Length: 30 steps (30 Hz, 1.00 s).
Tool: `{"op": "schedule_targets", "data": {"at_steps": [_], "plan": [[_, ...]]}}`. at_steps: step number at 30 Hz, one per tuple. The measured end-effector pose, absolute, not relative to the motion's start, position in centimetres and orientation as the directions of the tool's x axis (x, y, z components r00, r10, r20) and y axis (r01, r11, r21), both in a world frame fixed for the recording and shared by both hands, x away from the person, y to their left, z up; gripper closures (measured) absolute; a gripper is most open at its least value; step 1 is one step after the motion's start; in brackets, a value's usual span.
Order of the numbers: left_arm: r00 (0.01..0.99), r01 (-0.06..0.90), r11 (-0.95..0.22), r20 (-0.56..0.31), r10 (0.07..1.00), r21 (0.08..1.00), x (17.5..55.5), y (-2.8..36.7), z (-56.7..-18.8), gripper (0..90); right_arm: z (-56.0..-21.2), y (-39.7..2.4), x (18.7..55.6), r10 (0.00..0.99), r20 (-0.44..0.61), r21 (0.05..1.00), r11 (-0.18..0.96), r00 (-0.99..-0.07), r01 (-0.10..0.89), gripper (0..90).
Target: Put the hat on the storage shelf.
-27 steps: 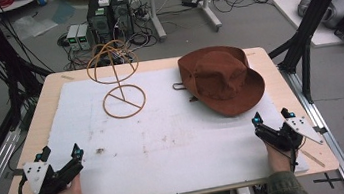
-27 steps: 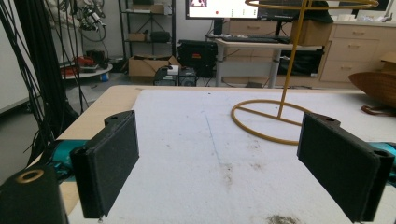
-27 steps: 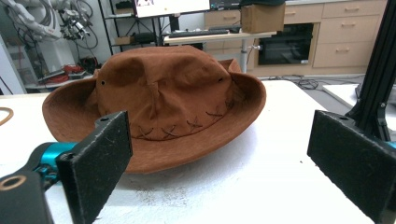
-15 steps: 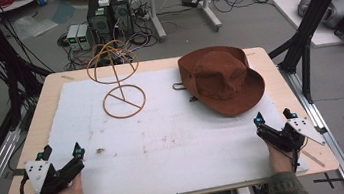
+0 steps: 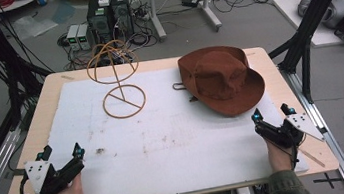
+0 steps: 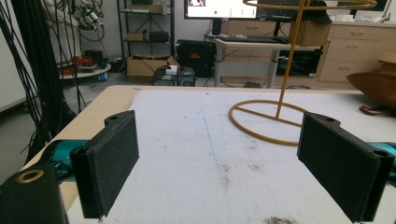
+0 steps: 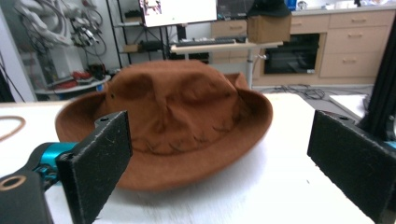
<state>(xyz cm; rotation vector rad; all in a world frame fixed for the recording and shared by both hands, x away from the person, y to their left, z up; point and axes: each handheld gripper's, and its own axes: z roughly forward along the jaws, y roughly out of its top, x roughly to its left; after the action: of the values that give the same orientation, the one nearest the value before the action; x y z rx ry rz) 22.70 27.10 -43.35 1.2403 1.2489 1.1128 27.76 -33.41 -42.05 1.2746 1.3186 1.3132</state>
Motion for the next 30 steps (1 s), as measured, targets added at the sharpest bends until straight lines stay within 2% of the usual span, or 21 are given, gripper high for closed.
{"op": "schedule_targets", "data": {"at_steps": [8,13,25,30], "plan": [[0.030,0.070,0.056,-0.058,0.998,0.996,22.6,27.5,-43.5,13.0,-40.5,-33.4,29.2,0.988,0.070,0.995,-0.058,-0.135,0.086,5.7],[0.027,0.076,0.054,-0.056,0.998,0.996,22.6,27.7,-43.6,13.0,-39.3,-33.5,31.2,0.988,0.068,0.990,-0.050,-0.139,0.129,5.7],[0.030,0.086,0.051,-0.053,0.998,0.995,22.8,27.9,-43.7,13.0,-35.5,-30.3,38.4,0.977,-0.015,0.976,0.061,-0.213,0.208,5.8],[0.031,0.089,0.048,-0.051,0.998,0.995,22.8,27.9,-43.8,13.0,-35.3,-28.8,40.9,0.974,-0.030,0.962,0.089,-0.224,0.259,5.8]]}}
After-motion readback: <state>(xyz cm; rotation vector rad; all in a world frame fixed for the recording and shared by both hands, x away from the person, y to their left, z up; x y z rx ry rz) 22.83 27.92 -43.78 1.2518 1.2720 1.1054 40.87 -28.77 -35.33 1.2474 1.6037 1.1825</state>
